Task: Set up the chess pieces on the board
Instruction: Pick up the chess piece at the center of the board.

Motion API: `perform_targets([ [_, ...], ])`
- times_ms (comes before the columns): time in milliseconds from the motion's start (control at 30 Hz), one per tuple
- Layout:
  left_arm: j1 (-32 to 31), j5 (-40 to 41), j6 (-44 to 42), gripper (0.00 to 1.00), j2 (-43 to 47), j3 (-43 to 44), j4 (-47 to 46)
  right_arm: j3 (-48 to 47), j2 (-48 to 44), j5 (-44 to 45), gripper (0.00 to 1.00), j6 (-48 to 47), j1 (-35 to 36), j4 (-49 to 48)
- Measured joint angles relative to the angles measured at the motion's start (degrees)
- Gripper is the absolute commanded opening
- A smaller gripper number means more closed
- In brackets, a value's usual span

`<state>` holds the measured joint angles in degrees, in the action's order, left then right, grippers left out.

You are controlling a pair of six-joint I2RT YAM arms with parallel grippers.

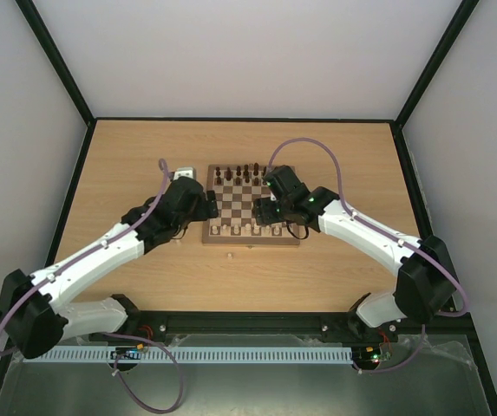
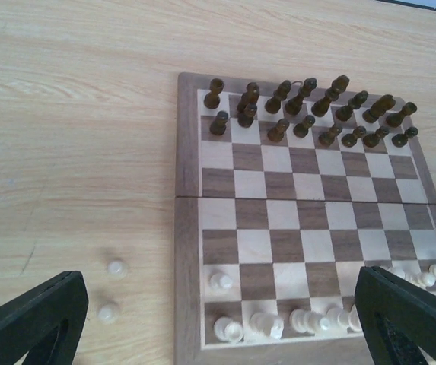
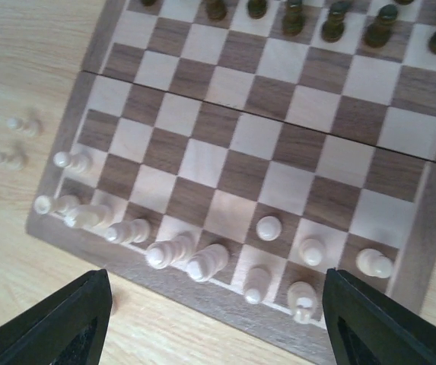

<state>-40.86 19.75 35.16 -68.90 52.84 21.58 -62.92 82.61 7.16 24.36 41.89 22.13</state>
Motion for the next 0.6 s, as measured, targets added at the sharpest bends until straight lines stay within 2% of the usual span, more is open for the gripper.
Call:
perform_targets([
  [367, 1.6, 0.1, 2.7, 0.99, 8.9, -5.9, 3.6, 0.0, -1.0, -7.1, 0.78, -0.1, 0.1, -0.2],
  [600, 2.2, -0.2, 6.0, 0.97, 10.8, -15.3, 3.7, 2.9, -1.3, -7.2, 0.77, 0.0, 0.1, -0.6],
])
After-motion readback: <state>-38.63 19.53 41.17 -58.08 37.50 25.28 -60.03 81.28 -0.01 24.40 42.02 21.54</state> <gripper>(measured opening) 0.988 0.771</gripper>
